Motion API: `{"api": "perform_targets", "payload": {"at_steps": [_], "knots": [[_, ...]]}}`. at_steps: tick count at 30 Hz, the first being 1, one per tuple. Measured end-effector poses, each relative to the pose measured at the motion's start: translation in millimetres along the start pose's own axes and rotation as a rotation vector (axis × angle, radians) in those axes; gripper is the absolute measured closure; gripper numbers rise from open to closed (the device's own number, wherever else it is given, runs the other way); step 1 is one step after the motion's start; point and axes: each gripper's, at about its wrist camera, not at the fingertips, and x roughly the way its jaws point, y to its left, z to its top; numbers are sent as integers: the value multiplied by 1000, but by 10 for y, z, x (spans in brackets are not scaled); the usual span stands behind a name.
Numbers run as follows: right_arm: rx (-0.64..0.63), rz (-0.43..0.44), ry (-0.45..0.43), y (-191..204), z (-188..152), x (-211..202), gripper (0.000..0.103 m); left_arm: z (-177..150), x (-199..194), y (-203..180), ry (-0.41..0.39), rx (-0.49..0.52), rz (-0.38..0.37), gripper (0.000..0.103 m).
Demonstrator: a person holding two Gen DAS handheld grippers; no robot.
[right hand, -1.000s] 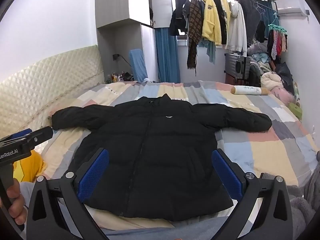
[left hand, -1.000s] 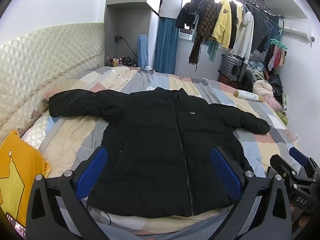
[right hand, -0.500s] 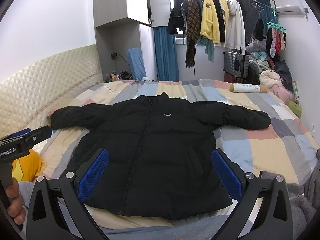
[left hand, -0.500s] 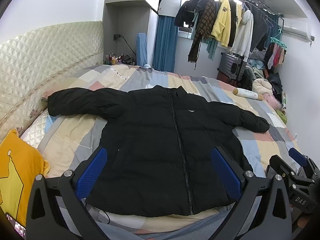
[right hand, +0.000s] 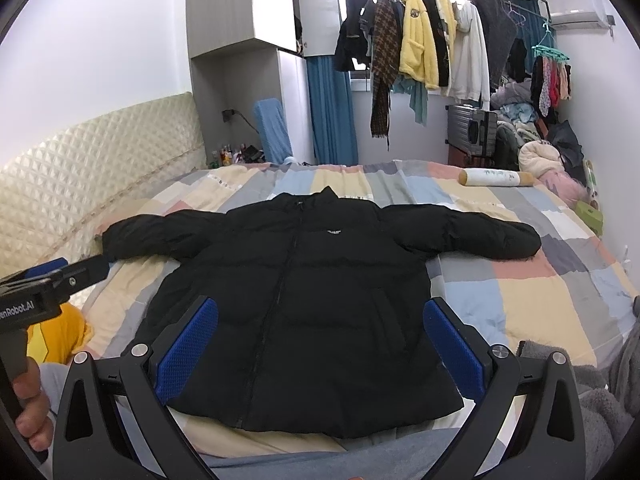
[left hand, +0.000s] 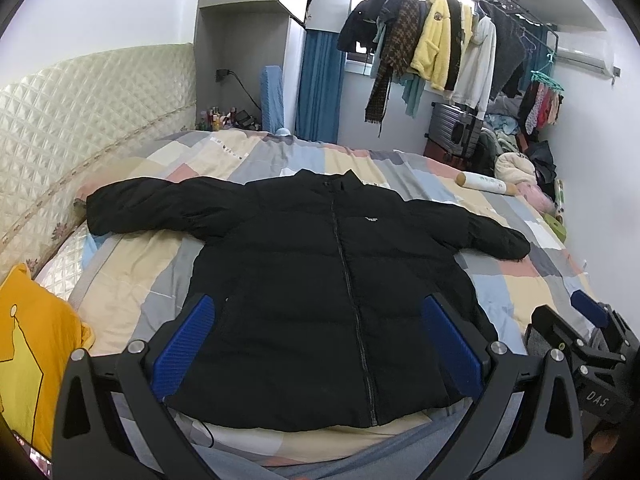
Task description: Fold large clothes
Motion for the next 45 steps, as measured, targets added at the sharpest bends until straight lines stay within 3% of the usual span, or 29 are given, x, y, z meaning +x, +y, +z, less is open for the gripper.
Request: {"api": "perform_targets", "payload": {"at_steps": [33,45], "knots": [[15,-1,16,-57,-15,46,0,88,-23,14,9,-5,27,0],[31,-16,11,-282,187,249,0,413,261,55,-7,65,57,0]]}}
